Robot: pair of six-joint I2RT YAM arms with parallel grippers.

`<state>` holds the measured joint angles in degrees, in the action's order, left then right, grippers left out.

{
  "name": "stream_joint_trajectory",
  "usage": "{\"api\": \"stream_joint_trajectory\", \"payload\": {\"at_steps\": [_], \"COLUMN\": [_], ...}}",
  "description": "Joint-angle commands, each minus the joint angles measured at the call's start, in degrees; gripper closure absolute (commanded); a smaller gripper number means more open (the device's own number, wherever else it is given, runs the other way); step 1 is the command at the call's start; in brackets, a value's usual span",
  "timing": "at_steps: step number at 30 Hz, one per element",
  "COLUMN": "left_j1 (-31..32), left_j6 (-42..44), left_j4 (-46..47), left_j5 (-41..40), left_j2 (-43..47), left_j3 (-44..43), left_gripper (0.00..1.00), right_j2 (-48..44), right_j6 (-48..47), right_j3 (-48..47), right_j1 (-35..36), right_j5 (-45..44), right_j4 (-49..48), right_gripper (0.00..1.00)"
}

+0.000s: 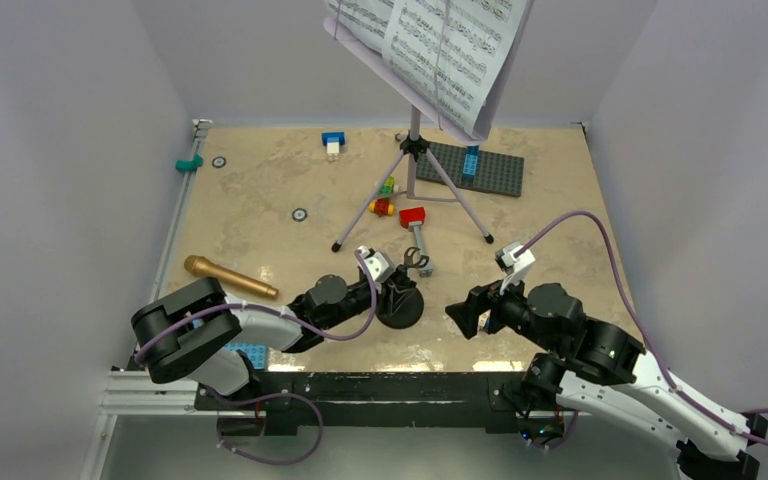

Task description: Pack up the instrument practice props

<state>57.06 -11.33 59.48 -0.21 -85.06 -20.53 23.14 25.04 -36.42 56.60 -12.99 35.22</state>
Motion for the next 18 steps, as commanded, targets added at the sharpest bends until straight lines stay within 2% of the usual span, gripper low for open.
{"api": "stream_joint_trajectory", "payload": {"at_steps": [1, 4, 9, 14, 18], "left_j1": [0.1, 0.2, 0.6, 1.2, 1.7], "left_j6": [0.9, 1.2, 2.4, 4.5, 6.7], "left_j4": [2.1, 1.9, 0.0, -3.7, -12.1], "left_j5": [1.4, 1.5, 0.5, -2.3, -12.2], "left_j2": [0.2, 0.7, 3.6, 8.4, 20.9], "left_j3": [-1.4, -1.1, -0.6, -0.5, 0.3], "left_gripper": [0.61, 0.70, 1.00, 1.00, 1.00], "right_j2": [0.2, 0.8, 1.1, 1.4, 1.1], "right_j6": [0.6, 0.4, 0.2, 0.1, 0.0], "right_j3": [-2.0, -2.2, -2.2, -2.4, -2.6], "right_j1": [0.0, 0.0, 0.0, 0.0, 0.0], "right_j5": [-1.4, -1.3, -1.3, -1.2, -1.4], "right_j4": [-1.3, -1.7, -2.0, -2.2, -2.0], "right_gripper": [0.11, 0.11, 0.11, 0.11, 0.12]}}
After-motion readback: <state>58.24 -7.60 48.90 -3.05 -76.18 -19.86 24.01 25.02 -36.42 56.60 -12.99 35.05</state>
